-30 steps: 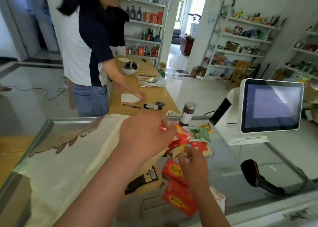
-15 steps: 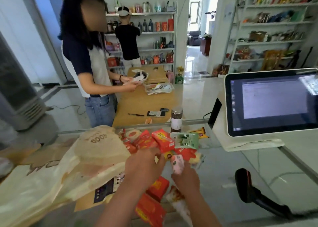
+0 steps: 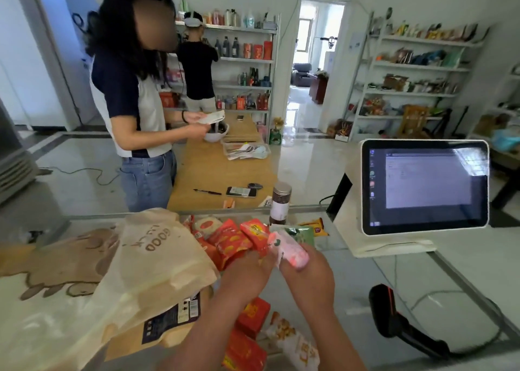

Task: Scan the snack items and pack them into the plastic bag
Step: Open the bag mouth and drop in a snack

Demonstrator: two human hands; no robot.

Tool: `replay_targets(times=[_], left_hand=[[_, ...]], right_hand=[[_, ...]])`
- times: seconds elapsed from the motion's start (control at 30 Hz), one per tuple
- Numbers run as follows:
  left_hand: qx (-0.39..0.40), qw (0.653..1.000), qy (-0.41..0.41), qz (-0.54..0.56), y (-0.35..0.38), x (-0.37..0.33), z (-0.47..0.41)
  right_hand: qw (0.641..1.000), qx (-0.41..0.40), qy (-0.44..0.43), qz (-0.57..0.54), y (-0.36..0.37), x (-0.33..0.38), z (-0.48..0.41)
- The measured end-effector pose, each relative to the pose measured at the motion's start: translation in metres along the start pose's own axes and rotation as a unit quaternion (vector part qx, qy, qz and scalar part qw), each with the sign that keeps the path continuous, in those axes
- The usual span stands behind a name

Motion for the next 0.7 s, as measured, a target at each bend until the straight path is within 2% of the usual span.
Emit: replay_targets(times=[0.03, 0.1, 0.17, 0.23, 0.3, 0.37, 0.4, 0.47, 0.53, 0.57, 0.6, 0.63, 0.67, 0.7], left_hand=[[0.069, 0.993, -0.022, 0.093, 0.006, 0.000, -0.002], [0.176, 0.946, -0.068, 0.265, 0.014, -0.003, -0.004], [0.253, 0.867, -0.063, 0.426, 0.017, -0.013, -0.006], [0.291, 0.794, -0.035, 0.533, 0.012, -0.022, -0.005], [0.300, 0.762, -0.002, 0.574, 0.006, -0.024, -0.005], [0.305, 0.758, 0.022, 0.577, 0.006, -0.026, -0.005], [0.293, 0.769, 0.035, 0.567, 0.007, -0.026, -0.005], [0.241, 0.801, 0.072, 0.542, 0.004, -0.029, -0.004], [0.136, 0.851, 0.161, 0.482, -0.009, -0.041, 0.008], [0.036, 0.883, 0.247, 0.399, -0.020, -0.050, 0.019], [-0.107, 0.900, 0.334, 0.258, -0.028, -0.063, 0.031], [-0.243, 0.875, 0.398, 0.129, -0.027, -0.074, 0.046], [-0.322, 0.838, 0.436, 0.056, -0.021, -0.081, 0.058], [-0.348, 0.822, 0.449, 0.038, -0.016, -0.088, 0.067]], right_hand=[[1.000, -0.014, -0.018, -0.003, -0.003, 0.011, 0.001], [0.998, -0.046, -0.048, -0.014, -0.009, 0.036, 0.007], [0.995, -0.071, -0.068, -0.012, -0.010, 0.053, 0.016], [0.993, -0.082, -0.081, -0.009, -0.007, 0.060, 0.024], [0.992, -0.083, -0.096, -0.019, -0.004, 0.065, 0.030], [0.991, -0.083, -0.101, -0.033, -0.006, 0.068, 0.033], [0.991, -0.081, -0.095, -0.047, -0.008, 0.068, 0.033], [0.991, -0.079, -0.055, -0.087, -0.016, 0.066, 0.032], [0.975, -0.066, 0.040, -0.206, -0.022, 0.055, 0.028], [0.942, -0.050, 0.097, -0.316, -0.019, 0.052, 0.026], [0.891, -0.025, 0.142, -0.431, -0.013, 0.052, 0.025], [0.845, -0.016, 0.168, -0.507, -0.013, 0.052, 0.023], [0.820, -0.017, 0.167, -0.548, -0.016, 0.052, 0.018], [0.813, -0.027, 0.158, -0.559, -0.021, 0.049, 0.014]])
Point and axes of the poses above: each hand's wrist, its own z-axis away from the middle knuckle, its own y-axis out of the palm, x = y × z, the point moved 8 cm from there along -z, towards the middle knuckle, and after that the axes turned 14 degrees about -y, right-handed, at the moved point
